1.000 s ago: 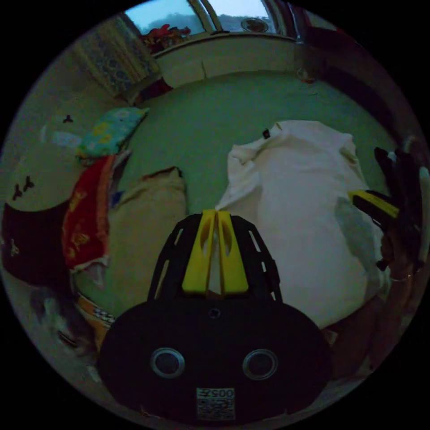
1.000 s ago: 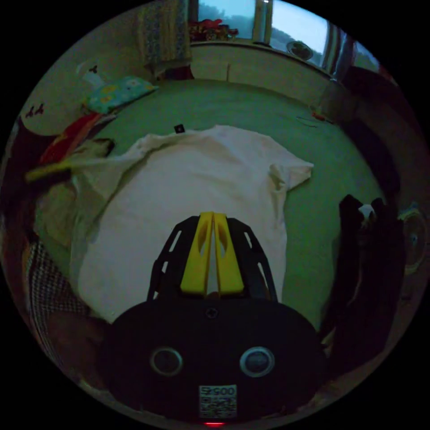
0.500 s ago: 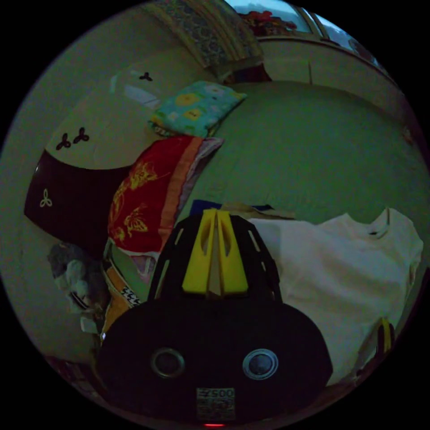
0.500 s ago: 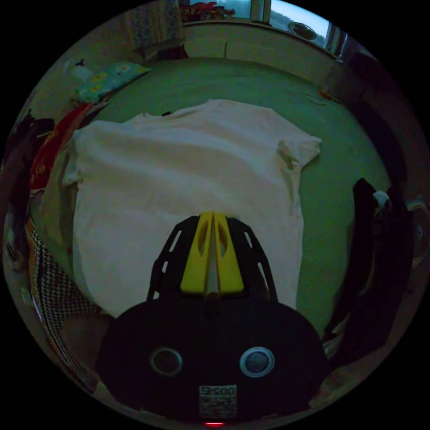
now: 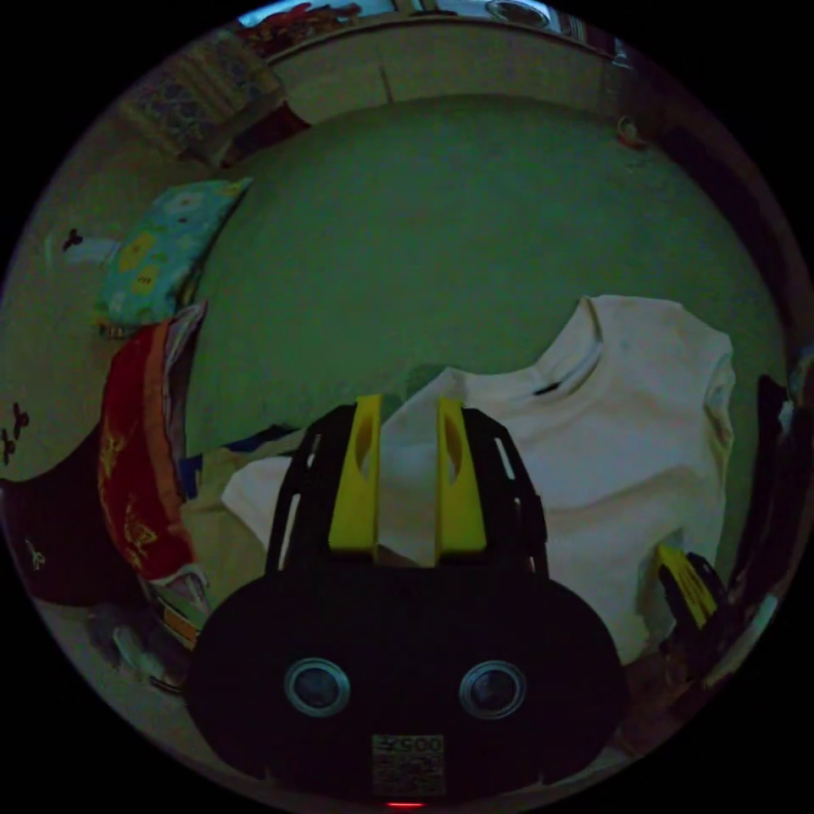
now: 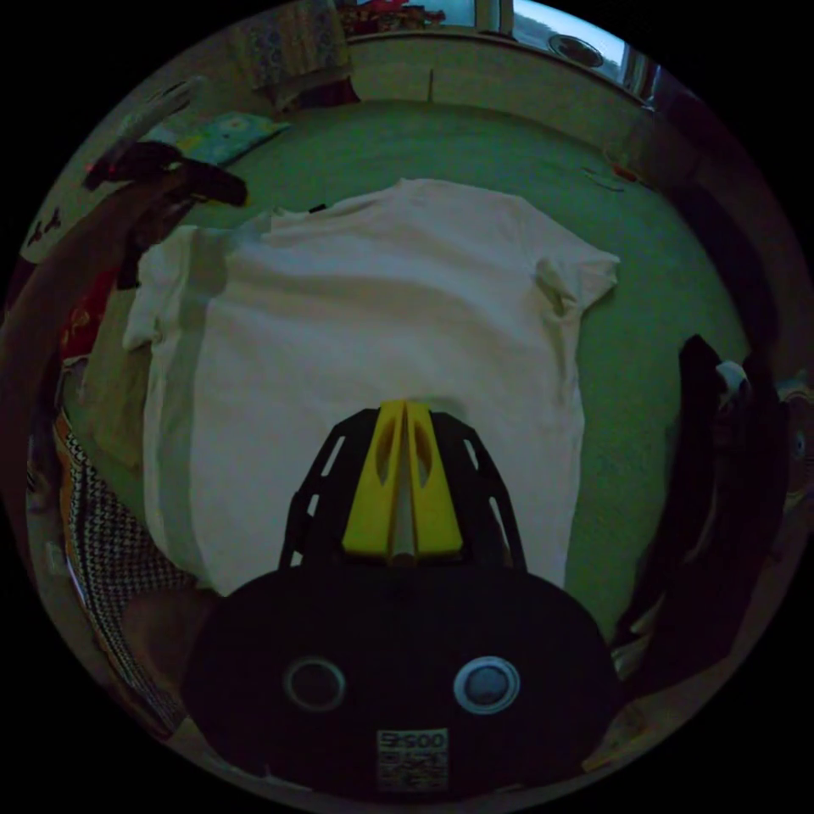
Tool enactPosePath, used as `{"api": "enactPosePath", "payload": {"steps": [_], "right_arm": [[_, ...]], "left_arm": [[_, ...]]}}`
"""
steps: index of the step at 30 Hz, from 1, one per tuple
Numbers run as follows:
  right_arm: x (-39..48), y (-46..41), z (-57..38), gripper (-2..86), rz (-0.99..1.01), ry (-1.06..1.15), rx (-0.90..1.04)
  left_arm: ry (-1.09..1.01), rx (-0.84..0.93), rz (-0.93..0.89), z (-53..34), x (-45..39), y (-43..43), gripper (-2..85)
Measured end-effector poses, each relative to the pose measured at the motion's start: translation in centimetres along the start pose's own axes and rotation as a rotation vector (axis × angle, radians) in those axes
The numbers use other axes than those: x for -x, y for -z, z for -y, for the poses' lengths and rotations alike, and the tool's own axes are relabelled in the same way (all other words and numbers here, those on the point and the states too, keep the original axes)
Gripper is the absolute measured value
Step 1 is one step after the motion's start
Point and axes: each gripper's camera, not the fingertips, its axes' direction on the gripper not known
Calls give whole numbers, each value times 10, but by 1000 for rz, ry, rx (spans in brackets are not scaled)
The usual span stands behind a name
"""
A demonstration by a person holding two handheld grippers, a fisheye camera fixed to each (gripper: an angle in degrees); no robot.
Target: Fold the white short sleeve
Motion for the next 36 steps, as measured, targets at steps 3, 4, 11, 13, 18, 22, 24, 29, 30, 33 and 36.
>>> {"api": "enactPosePath", "payload": {"steps": [3,4,11,13,18,22,24,29,30,33,36], "right_arm": [[-6,-3,-4,-9,9,-17,12],[-8,-3,-5,-9,19,-23,15],[-13,0,-20,-9,55,-12,1],[-15,0,-24,-9,49,-10,4],[-23,3,-37,-9,52,-12,19],[-32,5,-48,-10,92,-41,36],[-36,9,-58,-10,96,-41,38],[-42,17,-76,-9,95,-37,40],[-44,20,-81,-9,96,-37,39],[-51,28,-95,-9,91,-52,29],[-62,38,-110,-9,95,-103,-1]], "left_arm": [[26,44,-25,15,-21,-30,85],[33,55,-29,18,-29,-41,82],[121,-53,41,30,-64,-56,40],[149,-94,45,35,-71,-51,32],[155,-101,43,41,-91,-49,33],[102,-28,42,24,-114,-64,56],[112,-44,51,13,-120,-59,61],[246,-233,-50,-31,-119,-9,67],[241,-243,-34,-36,-122,-3,68],[125,-230,-90,-58,-154,15,52],[-114,-216,-242,-92,-216,24,47]]}}
